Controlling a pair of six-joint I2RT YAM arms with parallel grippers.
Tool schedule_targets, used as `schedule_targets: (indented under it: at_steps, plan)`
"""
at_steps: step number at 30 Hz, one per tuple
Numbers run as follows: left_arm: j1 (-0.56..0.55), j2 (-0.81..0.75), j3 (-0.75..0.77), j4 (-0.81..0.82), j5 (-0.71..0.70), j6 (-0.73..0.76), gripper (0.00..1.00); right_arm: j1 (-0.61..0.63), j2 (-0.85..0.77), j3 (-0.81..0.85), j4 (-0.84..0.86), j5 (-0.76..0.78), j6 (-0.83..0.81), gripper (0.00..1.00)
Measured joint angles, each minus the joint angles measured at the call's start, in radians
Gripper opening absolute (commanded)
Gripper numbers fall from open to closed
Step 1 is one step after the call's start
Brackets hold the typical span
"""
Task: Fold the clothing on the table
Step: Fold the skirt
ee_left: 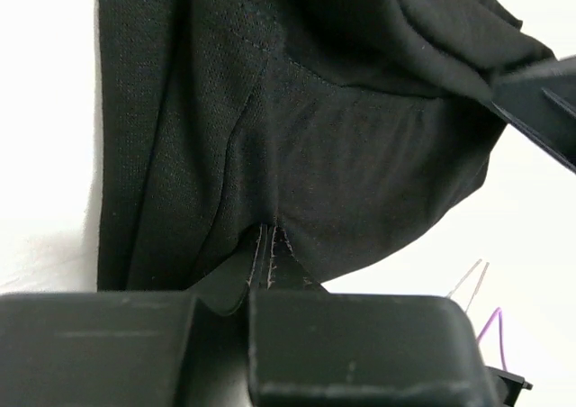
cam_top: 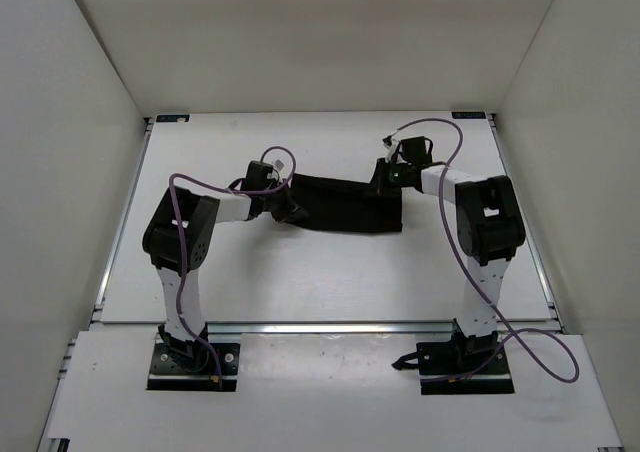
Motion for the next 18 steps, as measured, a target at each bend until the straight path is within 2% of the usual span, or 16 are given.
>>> schedule_targets:
  at_steps: [8, 15, 16, 17, 18]
  plan:
    - [-0.001, 0.004, 0.029, -0.04, -0.006, 0.018, 0.0, -0.006, 0.085, 0.117, -0.052, 0.084, -0.024, 0.0]
    - [-0.003, 0.005, 0.046, -0.077, -0.008, 0.044, 0.0, -0.098, 0.129, 0.285, -0.075, 0.098, -0.011, 0.01]
    - [-0.004, 0.005, 0.051, -0.085, -0.008, 0.048, 0.0, -0.108, 0.122, 0.288, -0.074, 0.093, -0.008, 0.06]
    - [-0.005, 0.005, 0.058, -0.095, -0.008, 0.053, 0.0, -0.12, 0.114, 0.288, -0.076, 0.091, -0.004, 0.17]
    - [-0.006, 0.005, 0.066, -0.105, -0.009, 0.06, 0.0, -0.132, 0.099, 0.28, -0.076, 0.089, 0.003, 0.25]
